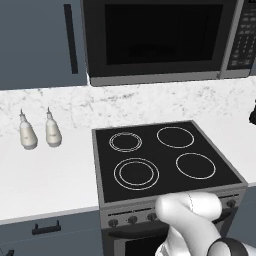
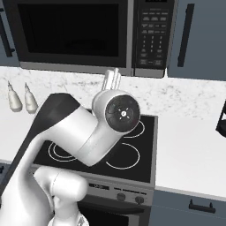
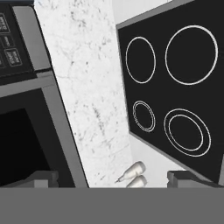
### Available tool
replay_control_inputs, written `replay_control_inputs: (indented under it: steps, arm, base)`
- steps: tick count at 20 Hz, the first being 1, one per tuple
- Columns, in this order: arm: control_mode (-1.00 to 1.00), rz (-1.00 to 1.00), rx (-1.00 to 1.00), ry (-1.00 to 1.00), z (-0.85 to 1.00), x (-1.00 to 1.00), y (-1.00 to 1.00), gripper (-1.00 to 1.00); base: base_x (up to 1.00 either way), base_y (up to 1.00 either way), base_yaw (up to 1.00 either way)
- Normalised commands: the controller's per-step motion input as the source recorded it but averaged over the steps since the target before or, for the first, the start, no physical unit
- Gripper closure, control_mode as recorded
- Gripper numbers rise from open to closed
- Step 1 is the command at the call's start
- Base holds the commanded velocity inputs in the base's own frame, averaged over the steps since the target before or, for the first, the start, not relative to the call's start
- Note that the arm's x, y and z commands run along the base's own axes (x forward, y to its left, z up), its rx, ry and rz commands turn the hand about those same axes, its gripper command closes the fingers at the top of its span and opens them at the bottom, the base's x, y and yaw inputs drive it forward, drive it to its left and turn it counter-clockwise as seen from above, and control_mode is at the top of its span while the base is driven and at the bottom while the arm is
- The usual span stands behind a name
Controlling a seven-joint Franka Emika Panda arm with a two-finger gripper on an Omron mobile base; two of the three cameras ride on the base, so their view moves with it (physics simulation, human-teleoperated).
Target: Pick the bell pepper from the sink and place it in the bowl. Then pick the bowl and place it in the microwave. Then close the microwave door and press the start button.
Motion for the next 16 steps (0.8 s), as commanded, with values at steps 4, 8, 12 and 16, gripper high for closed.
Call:
replay_control_inputs:
  steps: [4, 8, 12, 16]
  arm:
    - [-1.00, 0.00, 0.00, 0.00, 0.00, 0.06, -0.29, -1.00]
    - [-1.00, -0.06, 0.00, 0.00, 0.00, 0.39, -0.01, -1.00]
    - [-1.00, -0.09, 0.00, 0.00, 0.00, 0.54, 0.00, -1.00]
    - [-1.00, -0.08, 0.00, 0.00, 0.00, 0.55, 0.00, -1.00]
  base:
    - [0.00, 0.00, 0.00]
    - [0.00, 0.00, 0.00]
    - [0.00, 0.00, 0.00]
    - [0.00, 0.00, 0.00]
